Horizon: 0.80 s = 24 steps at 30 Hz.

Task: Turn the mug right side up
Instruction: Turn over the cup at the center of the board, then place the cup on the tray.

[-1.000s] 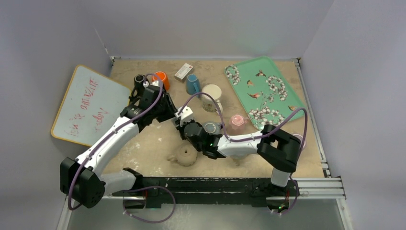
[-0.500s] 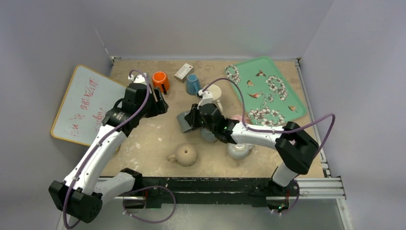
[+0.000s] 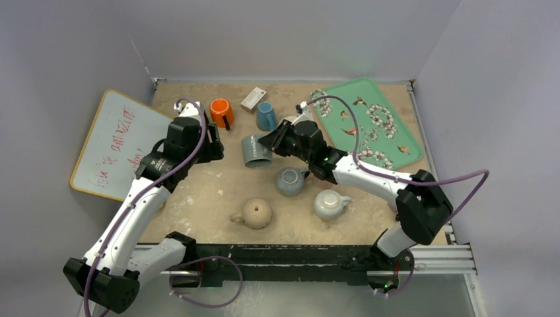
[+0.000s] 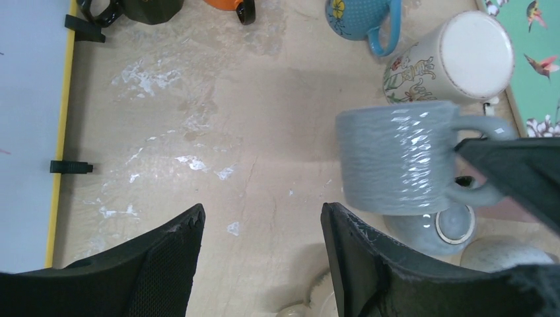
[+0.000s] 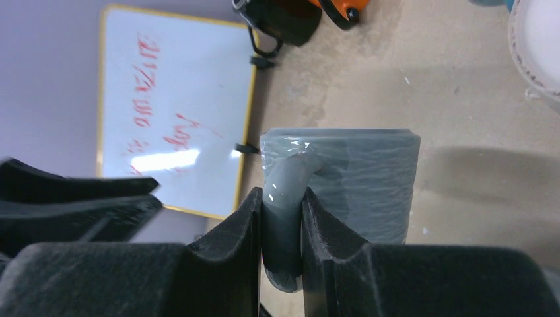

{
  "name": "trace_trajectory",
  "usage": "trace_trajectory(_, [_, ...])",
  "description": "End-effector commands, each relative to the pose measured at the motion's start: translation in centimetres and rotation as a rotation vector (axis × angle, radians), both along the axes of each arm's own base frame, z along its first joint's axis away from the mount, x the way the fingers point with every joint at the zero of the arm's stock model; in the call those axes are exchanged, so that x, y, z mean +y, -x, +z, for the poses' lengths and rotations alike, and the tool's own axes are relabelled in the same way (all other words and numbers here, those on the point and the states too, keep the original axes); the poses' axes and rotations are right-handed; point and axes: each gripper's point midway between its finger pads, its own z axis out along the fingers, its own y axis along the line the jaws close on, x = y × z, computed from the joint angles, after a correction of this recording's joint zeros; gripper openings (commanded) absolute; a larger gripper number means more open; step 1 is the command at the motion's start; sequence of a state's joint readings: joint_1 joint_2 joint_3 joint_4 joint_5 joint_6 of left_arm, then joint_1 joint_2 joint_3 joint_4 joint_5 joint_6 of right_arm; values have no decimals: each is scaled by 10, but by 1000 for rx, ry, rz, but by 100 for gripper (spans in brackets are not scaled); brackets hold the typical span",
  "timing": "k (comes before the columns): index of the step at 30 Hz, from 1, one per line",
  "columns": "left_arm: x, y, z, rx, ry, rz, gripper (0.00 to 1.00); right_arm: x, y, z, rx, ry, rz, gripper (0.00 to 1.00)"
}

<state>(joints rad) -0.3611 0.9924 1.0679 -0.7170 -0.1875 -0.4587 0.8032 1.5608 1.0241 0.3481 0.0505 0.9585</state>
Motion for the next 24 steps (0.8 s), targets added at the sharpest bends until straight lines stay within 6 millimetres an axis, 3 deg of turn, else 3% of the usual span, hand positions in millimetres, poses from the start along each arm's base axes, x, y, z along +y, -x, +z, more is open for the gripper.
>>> trace_trajectory(1, [12,0,6,-30,-54,18,64,-11,-16,122,-66,-338,-79,0])
trace_trajectory(8, [14,0,5,-29,-61,29,64,-72,-46,157,7,-451,-309,0])
trace_trajectory(11, [13,1,5,-30,-64,18,64,-89,-56,169,41,-465,-349,0])
trace_trajectory(14, [4,1,9,-51,-33,-29,63,-95,-59,170,96,-523,-342,0])
trace_trajectory(17, [-22,2,20,-114,63,-159,62,-97,-58,168,124,-535,-339,0])
trace_trajectory(20, [-47,6,31,-173,158,-276,61,-94,-55,165,171,-553,-333,0])
trace_trajectory(24, [-59,7,35,-167,215,-312,60,-82,-54,169,206,-598,-275,0])
